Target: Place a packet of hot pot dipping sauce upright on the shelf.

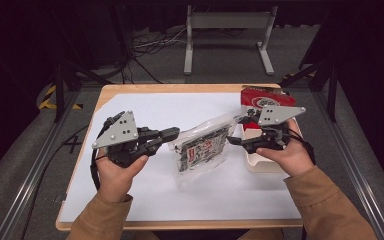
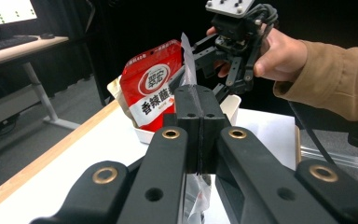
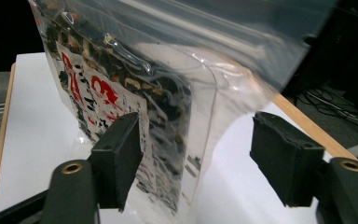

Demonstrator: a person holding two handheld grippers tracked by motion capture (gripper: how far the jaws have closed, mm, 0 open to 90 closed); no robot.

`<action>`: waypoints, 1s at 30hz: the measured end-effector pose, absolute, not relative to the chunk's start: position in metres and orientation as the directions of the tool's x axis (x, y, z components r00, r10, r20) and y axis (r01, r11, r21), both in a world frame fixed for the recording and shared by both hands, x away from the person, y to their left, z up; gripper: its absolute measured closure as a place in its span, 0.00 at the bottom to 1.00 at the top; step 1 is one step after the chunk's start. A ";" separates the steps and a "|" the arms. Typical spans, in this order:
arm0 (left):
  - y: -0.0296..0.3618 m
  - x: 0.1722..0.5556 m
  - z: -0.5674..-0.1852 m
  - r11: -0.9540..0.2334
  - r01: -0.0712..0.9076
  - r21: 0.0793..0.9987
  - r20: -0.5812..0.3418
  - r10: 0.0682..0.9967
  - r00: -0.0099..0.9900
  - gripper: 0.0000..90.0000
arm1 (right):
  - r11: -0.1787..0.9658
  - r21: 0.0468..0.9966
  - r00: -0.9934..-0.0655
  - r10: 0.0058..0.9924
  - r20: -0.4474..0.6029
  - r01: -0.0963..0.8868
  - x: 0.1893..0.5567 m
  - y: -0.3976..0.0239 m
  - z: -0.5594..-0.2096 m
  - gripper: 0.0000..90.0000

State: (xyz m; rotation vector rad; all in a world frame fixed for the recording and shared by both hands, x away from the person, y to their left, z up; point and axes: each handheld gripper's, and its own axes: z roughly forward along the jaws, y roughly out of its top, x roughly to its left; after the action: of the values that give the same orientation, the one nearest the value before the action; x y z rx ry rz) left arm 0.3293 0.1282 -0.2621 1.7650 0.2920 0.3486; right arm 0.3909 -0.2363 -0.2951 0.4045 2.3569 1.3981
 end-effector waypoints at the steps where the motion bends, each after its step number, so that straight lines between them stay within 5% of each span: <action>1: 0.128 0.329 -0.262 -0.217 0.009 0.976 0.076 0.380 0.922 1.00 | 0.470 0.881 -0.895 0.414 -0.167 0.053 0.393 -0.234 -0.295 0.35; 12: 0.132 0.332 -0.264 -0.206 0.019 0.978 0.063 0.386 0.920 1.00 | 0.464 0.885 -0.946 0.299 -0.122 0.033 0.404 -0.211 -0.300 0.40; 19: 0.136 0.334 -0.264 -0.195 0.030 0.980 0.052 0.403 0.914 1.00 | 0.469 0.883 -0.959 0.261 -0.109 0.027 0.405 -0.212 -0.299 0.55; 25: 0.143 0.337 -0.264 -0.172 0.035 0.985 0.041 0.418 0.908 1.00 | 0.505 0.863 -0.982 0.171 -0.082 0.016 0.395 -0.215 -0.293 0.78; 30: 0.149 0.338 -0.263 -0.165 0.043 0.985 0.032 0.427 0.904 1.00 | 0.525 0.851 -0.987 0.134 -0.094 -0.010 0.385 -0.210 -0.291 0.83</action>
State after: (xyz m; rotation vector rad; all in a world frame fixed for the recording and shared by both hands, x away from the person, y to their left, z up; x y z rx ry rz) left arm 0.3381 0.1489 -0.2635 1.7143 0.3601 0.3509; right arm 0.3852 -0.2099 -0.2910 0.1065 2.6120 1.4583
